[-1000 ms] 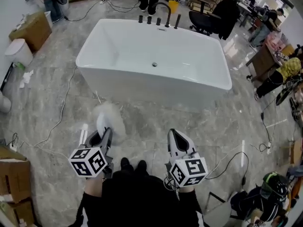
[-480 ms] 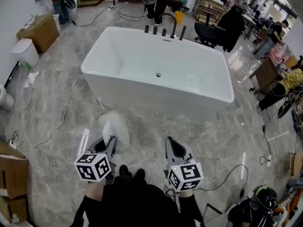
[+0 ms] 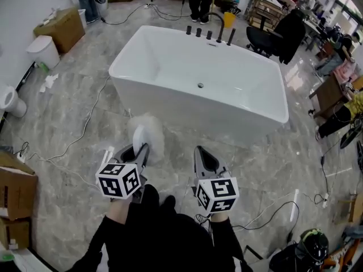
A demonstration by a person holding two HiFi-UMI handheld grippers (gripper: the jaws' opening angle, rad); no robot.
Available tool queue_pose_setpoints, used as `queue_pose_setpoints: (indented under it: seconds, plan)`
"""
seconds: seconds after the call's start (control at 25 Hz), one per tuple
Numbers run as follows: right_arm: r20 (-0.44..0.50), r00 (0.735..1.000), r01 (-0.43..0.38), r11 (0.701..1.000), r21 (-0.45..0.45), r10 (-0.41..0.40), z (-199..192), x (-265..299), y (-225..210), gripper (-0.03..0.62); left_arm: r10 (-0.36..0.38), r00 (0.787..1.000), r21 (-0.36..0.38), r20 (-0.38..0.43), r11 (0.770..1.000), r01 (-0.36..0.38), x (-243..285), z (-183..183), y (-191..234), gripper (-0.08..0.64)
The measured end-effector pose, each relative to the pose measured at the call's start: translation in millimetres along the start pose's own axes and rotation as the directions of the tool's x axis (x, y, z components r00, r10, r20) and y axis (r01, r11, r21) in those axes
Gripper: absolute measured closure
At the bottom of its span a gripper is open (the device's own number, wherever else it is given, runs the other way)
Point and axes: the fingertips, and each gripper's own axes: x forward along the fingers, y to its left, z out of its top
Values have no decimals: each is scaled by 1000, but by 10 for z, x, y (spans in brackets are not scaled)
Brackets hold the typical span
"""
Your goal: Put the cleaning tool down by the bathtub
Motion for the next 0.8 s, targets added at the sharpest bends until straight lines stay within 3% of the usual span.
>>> queue_pose_setpoints:
  seconds: [0.44, 0.8]
  plan:
    - [9, 998, -65, 997, 34, 65, 185, 465, 85, 592, 55, 997, 2, 46, 999, -55, 187, 312, 165, 468]
    - [-15, 992, -123, 992, -7, 123, 397, 1254, 389, 591, 133, 989, -30, 61, 991, -131, 350, 591, 931, 467]
